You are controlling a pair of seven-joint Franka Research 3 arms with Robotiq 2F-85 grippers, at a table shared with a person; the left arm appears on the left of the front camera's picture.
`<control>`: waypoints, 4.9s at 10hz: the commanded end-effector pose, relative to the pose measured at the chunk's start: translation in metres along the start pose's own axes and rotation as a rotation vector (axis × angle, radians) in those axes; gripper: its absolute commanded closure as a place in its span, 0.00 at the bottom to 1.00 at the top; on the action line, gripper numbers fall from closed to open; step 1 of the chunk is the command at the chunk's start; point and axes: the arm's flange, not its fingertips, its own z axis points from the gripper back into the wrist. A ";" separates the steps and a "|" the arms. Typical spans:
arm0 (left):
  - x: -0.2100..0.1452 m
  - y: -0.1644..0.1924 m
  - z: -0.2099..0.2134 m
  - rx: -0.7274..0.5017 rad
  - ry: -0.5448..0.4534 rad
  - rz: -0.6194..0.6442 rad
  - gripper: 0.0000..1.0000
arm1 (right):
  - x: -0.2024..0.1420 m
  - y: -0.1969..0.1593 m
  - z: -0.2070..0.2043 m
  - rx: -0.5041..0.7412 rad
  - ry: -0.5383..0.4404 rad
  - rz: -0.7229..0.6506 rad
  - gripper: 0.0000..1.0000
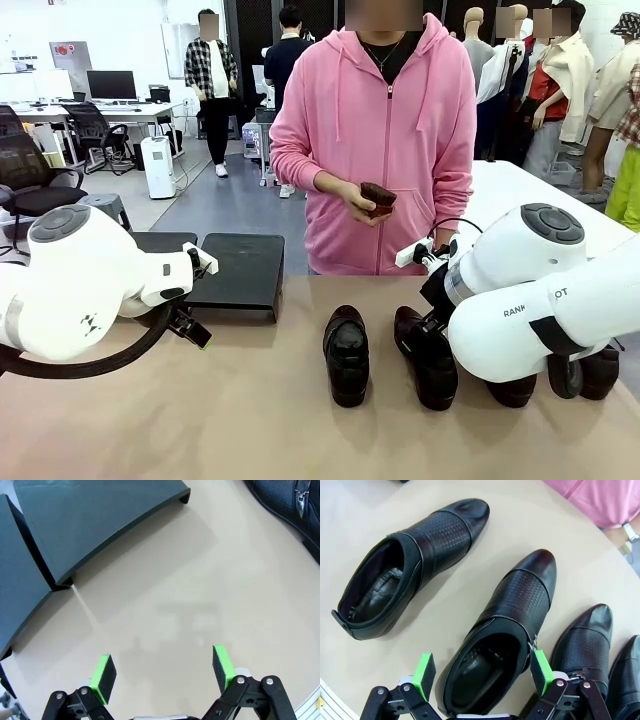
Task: Organize the shoes by placing them on the stand.
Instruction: Pick up one Shoe and place it in the middle of the table.
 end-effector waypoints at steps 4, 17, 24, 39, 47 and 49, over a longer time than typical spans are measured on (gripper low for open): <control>0.000 0.000 0.000 0.000 -0.001 0.000 0.00 | 0.000 0.000 0.000 0.000 -0.001 -0.001 0.00; -0.170 0.020 0.267 -0.407 -0.136 0.122 0.00 | -0.188 -0.066 0.299 0.247 -0.108 -0.468 0.00; -0.143 0.071 0.332 -0.452 -0.160 0.202 0.00 | -0.189 -0.099 0.346 0.284 -0.140 -0.543 0.00; -0.143 0.071 0.332 -0.452 -0.160 0.202 0.00 | -0.087 -0.168 0.217 0.149 0.083 -0.630 0.00; -0.143 0.071 0.332 -0.452 -0.160 0.202 0.00 | -0.047 -0.168 0.012 0.024 0.305 -0.635 0.00; -0.143 0.071 0.332 -0.452 -0.160 0.202 0.00 | -0.053 -0.181 -0.019 0.031 0.299 -0.633 0.00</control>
